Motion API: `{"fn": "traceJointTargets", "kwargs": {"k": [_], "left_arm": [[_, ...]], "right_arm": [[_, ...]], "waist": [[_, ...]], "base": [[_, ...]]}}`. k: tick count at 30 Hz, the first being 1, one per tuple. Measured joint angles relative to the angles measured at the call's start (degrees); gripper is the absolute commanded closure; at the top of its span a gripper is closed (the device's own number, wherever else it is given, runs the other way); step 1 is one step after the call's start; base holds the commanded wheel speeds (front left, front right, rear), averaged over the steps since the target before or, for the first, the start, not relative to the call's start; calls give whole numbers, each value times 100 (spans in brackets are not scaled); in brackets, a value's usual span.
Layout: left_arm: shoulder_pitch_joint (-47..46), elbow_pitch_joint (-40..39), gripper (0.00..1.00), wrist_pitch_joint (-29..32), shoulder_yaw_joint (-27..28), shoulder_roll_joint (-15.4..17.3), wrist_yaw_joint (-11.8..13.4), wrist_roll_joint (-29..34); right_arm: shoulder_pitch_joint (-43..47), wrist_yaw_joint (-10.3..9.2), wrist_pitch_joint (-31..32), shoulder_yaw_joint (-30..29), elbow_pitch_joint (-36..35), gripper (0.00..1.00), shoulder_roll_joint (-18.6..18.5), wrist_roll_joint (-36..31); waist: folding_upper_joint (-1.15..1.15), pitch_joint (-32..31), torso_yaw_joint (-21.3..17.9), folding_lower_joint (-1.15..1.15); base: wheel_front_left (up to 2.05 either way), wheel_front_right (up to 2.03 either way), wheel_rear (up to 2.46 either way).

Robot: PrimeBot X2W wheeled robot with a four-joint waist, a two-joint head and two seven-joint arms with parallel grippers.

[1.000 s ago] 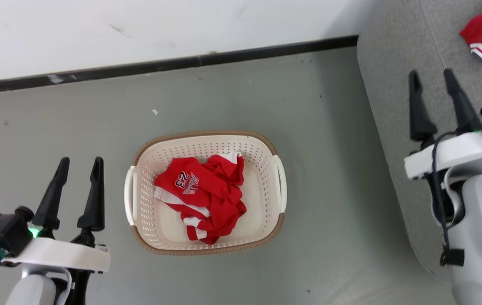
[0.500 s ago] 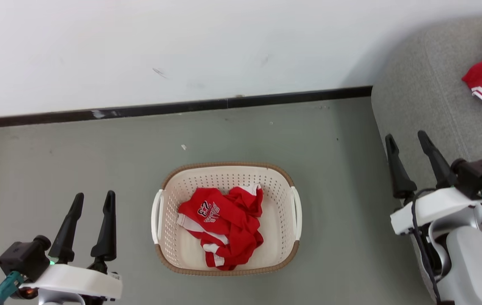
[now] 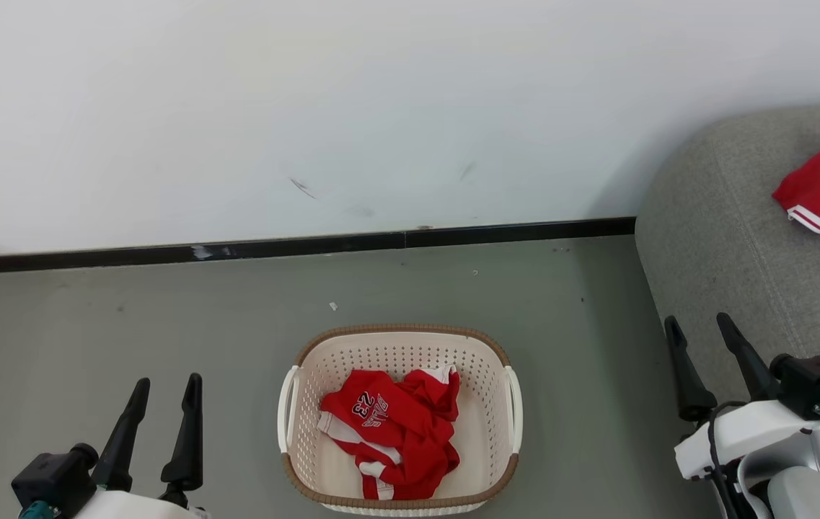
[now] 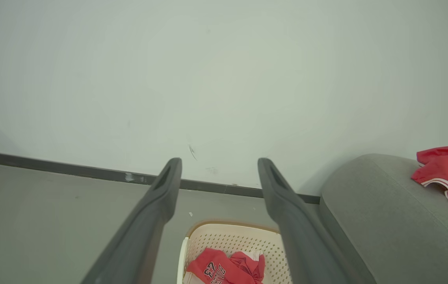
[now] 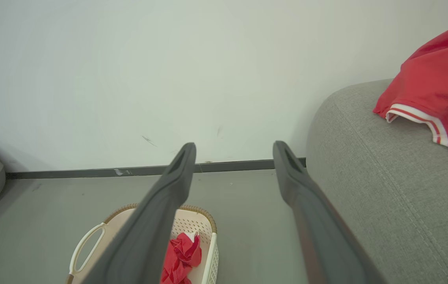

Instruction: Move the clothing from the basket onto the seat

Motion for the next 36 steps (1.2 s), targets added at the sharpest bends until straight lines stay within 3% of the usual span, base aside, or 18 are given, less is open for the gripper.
{"fn": "traceJointTargets", "kwargs": {"k": [19,36], "left_arm": [[428,46,0,0,13,-82,-69,145],[522,-47,0,0,4,-126,-100,240]], "right_arm": [[540,0,0,151,-147,0,11,-15],[672,0,0,289,-313,0,13,-15]], "waist": [[0,-550,13,0],[0,-521,-31,0]], "base": [[0,0,0],[0,0,0]]}}
